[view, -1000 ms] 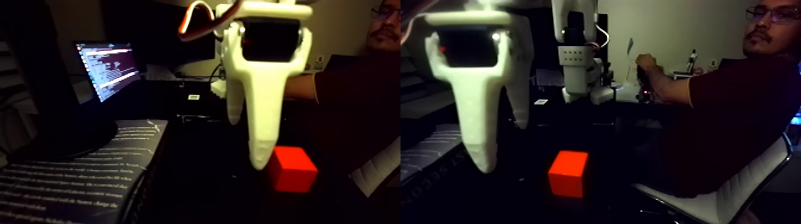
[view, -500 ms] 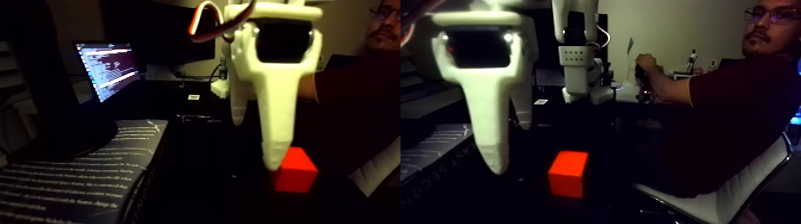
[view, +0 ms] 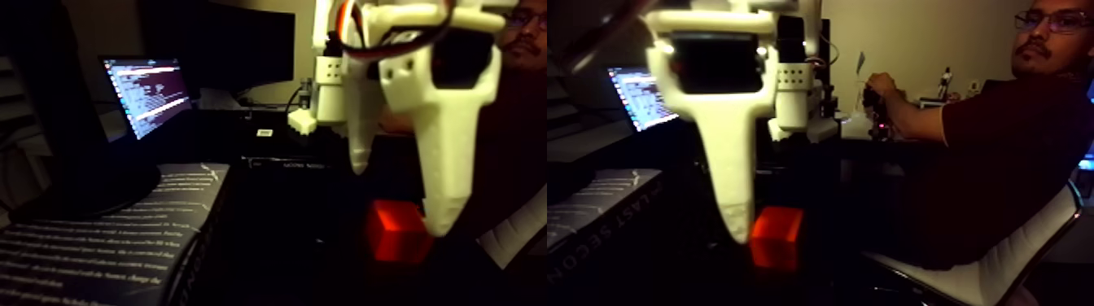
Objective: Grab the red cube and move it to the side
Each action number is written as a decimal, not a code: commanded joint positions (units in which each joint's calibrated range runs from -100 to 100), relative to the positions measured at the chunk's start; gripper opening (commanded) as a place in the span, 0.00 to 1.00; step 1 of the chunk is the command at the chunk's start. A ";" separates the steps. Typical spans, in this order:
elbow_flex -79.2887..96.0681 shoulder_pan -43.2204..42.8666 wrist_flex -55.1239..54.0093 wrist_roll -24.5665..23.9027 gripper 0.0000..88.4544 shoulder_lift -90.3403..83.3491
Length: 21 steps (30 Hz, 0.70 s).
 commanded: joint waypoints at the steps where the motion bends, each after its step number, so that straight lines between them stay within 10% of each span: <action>1: -1.78 -0.96 0.20 -0.32 0.37 -0.04; 21: -2.87 -1.38 0.28 -8.79 0.37 2.81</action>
